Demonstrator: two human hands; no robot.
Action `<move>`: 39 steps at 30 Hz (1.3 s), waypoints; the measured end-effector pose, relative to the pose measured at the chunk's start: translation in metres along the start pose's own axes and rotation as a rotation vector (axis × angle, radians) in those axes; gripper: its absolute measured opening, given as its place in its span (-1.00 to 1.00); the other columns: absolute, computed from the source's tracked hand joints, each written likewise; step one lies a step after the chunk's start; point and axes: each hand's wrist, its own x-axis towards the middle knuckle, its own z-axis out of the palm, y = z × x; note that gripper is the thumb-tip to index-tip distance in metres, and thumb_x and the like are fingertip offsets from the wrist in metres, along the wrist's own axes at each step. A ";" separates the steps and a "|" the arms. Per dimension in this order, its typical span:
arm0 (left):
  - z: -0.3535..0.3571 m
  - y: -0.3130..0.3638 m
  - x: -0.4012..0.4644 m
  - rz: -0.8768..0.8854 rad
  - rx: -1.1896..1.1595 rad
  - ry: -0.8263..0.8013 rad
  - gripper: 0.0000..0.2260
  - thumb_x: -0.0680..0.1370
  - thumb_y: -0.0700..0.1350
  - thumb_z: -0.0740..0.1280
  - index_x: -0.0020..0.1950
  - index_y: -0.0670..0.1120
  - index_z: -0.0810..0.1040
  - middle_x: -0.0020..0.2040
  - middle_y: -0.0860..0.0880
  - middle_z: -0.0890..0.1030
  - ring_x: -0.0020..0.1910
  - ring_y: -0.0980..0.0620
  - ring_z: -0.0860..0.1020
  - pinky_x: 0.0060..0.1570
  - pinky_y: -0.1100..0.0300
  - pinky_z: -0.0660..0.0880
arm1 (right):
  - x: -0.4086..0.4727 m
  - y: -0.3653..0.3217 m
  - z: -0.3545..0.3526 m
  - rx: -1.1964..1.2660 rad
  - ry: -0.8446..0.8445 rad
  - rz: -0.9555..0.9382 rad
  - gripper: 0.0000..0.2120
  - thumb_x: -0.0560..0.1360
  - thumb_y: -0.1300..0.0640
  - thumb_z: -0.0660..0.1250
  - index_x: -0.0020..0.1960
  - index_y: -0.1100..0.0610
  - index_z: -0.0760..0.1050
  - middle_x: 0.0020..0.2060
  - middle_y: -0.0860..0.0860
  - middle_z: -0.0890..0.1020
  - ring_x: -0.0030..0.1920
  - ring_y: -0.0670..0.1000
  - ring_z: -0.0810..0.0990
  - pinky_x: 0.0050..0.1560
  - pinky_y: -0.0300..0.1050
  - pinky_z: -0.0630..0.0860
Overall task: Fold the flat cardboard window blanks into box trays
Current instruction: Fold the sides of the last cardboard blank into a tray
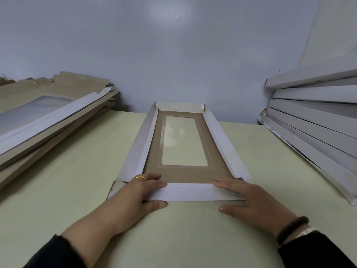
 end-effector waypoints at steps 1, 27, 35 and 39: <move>-0.002 -0.003 -0.001 -0.006 -0.003 0.009 -0.59 0.51 0.09 0.30 0.35 0.19 0.34 0.35 0.30 0.20 0.27 0.38 0.21 0.02 0.70 0.05 | 0.000 0.000 0.000 0.013 0.017 0.004 -0.52 0.37 0.03 0.46 0.18 -0.28 0.34 0.18 -0.45 0.33 0.20 -0.55 0.19 0.15 -0.66 0.07; 0.010 0.011 0.026 -0.200 0.627 0.231 -0.05 0.31 0.42 -0.50 0.50 -0.11 -0.02 0.36 -0.01 0.34 0.40 0.00 0.21 0.32 0.19 0.14 | 0.034 -0.017 0.019 -0.534 0.327 0.166 -0.70 0.62 0.01 0.01 0.14 0.05 0.47 -0.06 -0.01 0.51 0.01 0.02 0.46 -0.11 -0.17 0.33; 0.015 0.007 0.038 -0.263 0.505 0.018 -0.40 0.55 0.29 -0.17 0.51 0.09 -0.24 0.54 -0.08 -0.05 0.51 -0.05 -0.04 0.42 0.10 -0.04 | 0.038 -0.017 0.030 -0.628 0.215 0.056 -0.57 0.58 0.05 0.14 0.44 0.00 0.23 0.38 0.00 0.36 0.39 0.00 0.29 0.37 -0.06 0.15; 0.015 0.003 0.040 -0.293 0.460 -0.032 -0.39 0.55 0.29 -0.18 0.52 0.05 -0.22 0.54 -0.06 -0.18 0.51 -0.01 -0.18 0.44 0.10 -0.15 | 0.044 -0.004 0.031 -0.494 -0.035 0.155 -0.48 0.60 -0.15 -0.14 0.51 -0.05 -0.13 0.50 -0.17 -0.11 0.48 -0.16 -0.17 0.44 -0.11 -0.24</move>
